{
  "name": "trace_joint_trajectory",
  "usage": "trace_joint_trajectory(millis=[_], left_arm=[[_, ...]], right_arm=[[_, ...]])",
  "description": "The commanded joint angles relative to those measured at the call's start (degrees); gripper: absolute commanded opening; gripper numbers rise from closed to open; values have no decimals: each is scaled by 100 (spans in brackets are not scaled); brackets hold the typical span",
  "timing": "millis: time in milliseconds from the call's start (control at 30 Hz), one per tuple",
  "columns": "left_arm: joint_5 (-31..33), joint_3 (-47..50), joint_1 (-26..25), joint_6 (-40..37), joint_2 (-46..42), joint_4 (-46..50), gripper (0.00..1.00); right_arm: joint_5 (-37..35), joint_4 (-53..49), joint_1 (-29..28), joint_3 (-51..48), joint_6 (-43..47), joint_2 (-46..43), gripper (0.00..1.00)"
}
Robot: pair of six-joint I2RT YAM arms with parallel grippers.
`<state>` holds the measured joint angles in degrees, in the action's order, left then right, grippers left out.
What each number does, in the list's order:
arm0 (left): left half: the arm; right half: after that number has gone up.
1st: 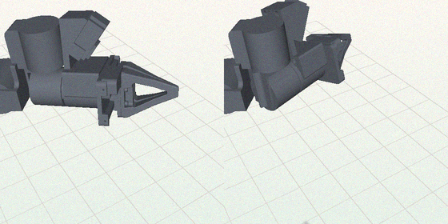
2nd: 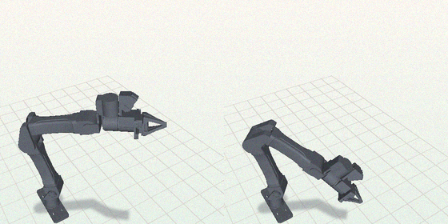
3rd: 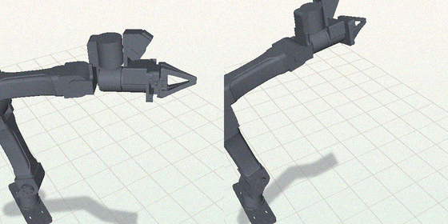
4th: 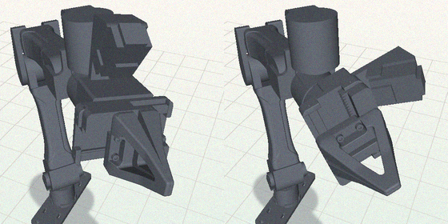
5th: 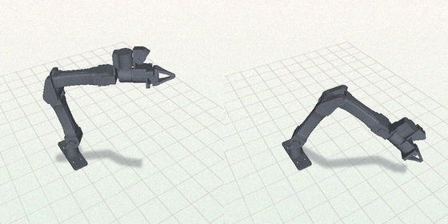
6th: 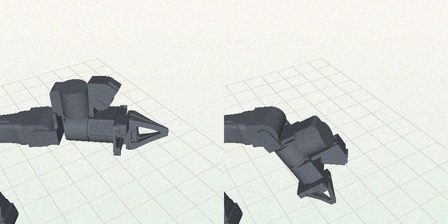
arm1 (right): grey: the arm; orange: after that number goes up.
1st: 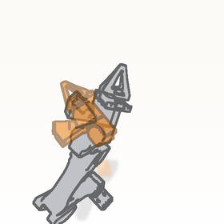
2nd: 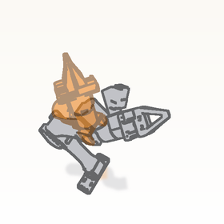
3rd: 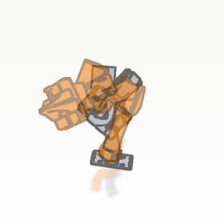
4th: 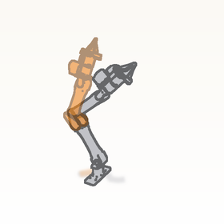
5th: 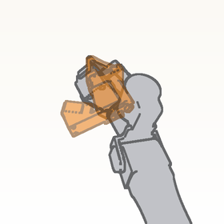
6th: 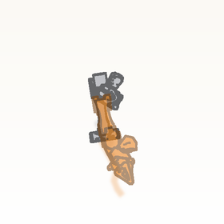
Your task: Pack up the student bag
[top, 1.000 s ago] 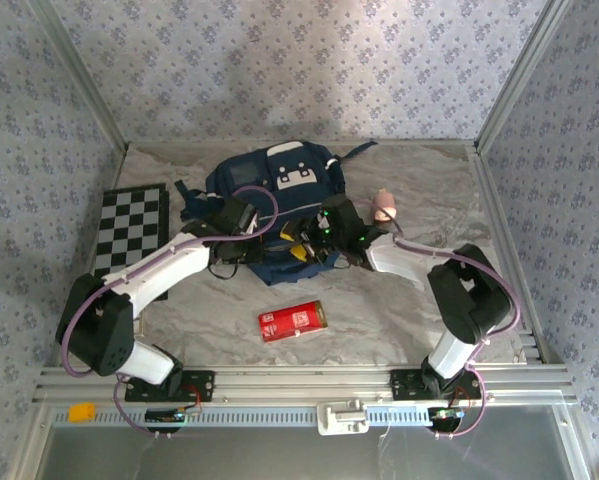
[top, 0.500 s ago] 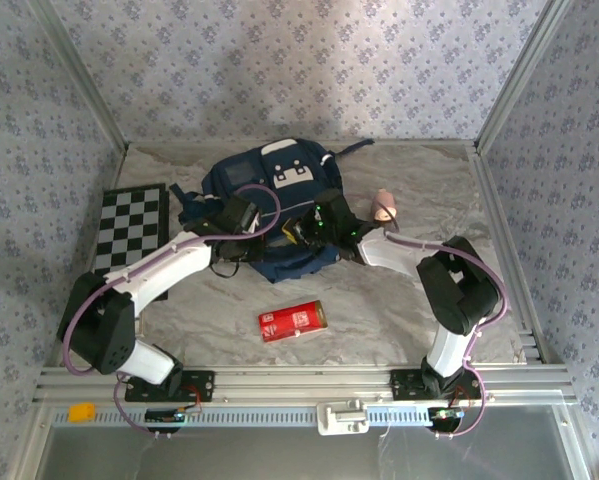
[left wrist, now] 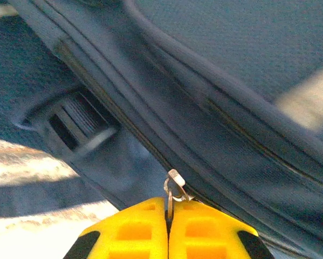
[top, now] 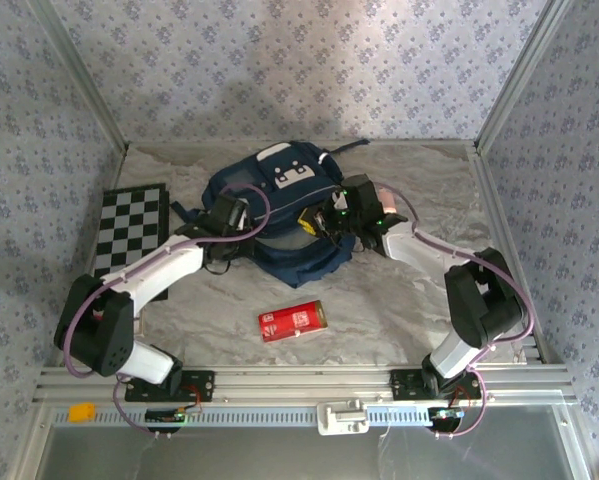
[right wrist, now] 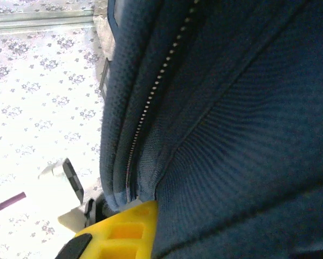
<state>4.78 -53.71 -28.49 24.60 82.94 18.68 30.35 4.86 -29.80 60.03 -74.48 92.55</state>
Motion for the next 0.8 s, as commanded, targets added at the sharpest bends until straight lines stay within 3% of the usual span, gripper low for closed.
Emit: trace_joint_trajectory(millis=[0,133,367,400,433,567,667,767], left_arm=[[335,179,475,-251,-50,-764,0],[37,68,909,-297,255,-1296,0],[-323,-285,1203,-273,555,-1017,0],[-425,-278,1193,-289,509,-958,0],[-535,-223,1184,-271,418,-908,0],[-768,96,1037,-267,-110,-602,30],[-769,237,841,-267,-484,-196,42],[-613,301,474,-206,-797,61,46]], right_arm=[[221,-150,34,-48,271,-249,0],[175,-105,-43,-132,246,-165,0],[-107,-115,-176,23,556,-23,0],[-99,-185,-179,68,642,-18,3],[-117,-384,-189,140,810,-32,13],[-538,-1424,-212,291,1672,-355,43],[-968,-2275,-188,379,2334,-724,52],[-1738,-3197,-124,490,2998,-1073,57]])
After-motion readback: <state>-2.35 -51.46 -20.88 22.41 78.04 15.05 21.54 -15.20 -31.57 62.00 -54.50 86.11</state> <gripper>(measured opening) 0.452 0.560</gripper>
